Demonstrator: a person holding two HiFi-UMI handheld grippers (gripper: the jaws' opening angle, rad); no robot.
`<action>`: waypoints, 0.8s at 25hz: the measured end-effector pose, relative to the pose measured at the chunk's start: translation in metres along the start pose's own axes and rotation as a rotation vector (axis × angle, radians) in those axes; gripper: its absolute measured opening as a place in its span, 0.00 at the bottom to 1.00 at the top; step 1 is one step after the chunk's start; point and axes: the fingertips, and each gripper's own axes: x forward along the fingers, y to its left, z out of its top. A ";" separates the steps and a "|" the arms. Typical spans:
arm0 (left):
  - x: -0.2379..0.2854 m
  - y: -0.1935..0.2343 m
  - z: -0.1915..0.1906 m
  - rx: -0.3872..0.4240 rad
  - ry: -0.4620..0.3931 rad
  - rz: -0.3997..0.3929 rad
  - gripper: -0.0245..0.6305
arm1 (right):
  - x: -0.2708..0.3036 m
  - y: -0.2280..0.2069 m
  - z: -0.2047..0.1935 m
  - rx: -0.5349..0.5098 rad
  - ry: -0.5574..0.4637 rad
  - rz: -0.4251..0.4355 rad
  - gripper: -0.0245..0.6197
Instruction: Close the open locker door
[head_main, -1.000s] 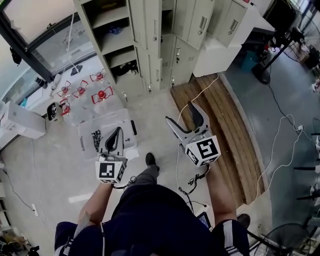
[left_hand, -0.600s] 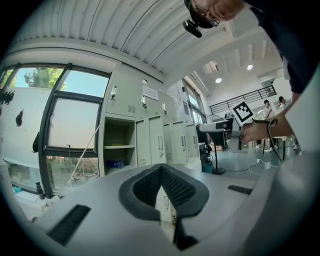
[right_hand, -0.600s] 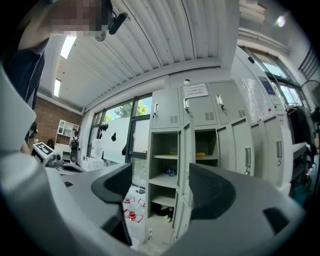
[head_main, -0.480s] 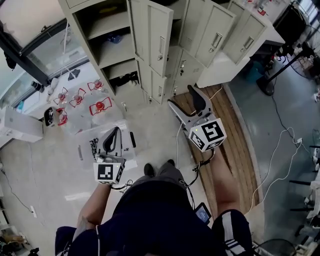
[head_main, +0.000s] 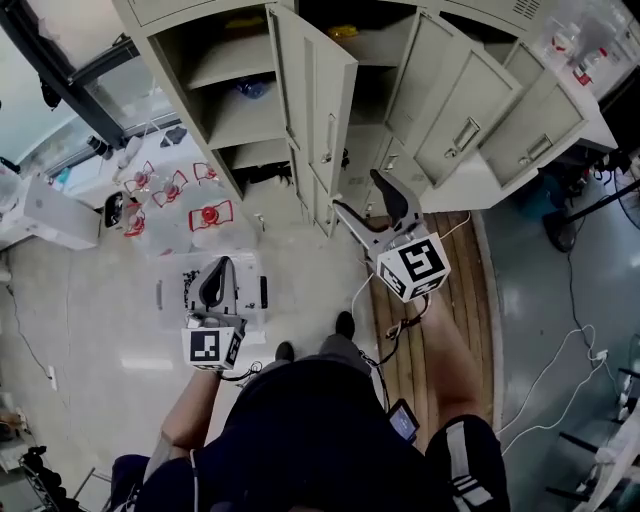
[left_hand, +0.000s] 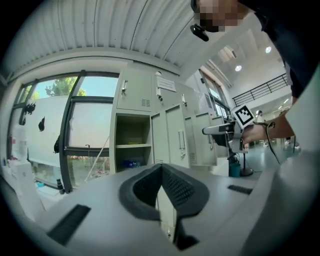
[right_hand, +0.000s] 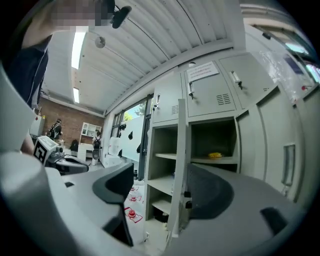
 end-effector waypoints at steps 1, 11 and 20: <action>0.007 -0.003 0.001 -0.002 0.000 0.024 0.04 | 0.006 -0.007 -0.003 -0.001 0.007 0.029 0.56; 0.034 -0.028 -0.006 0.004 0.063 0.204 0.04 | 0.042 -0.038 -0.020 -0.029 -0.007 0.298 0.50; 0.047 -0.018 -0.012 0.033 0.058 0.214 0.04 | 0.073 -0.040 -0.032 0.011 -0.008 0.436 0.46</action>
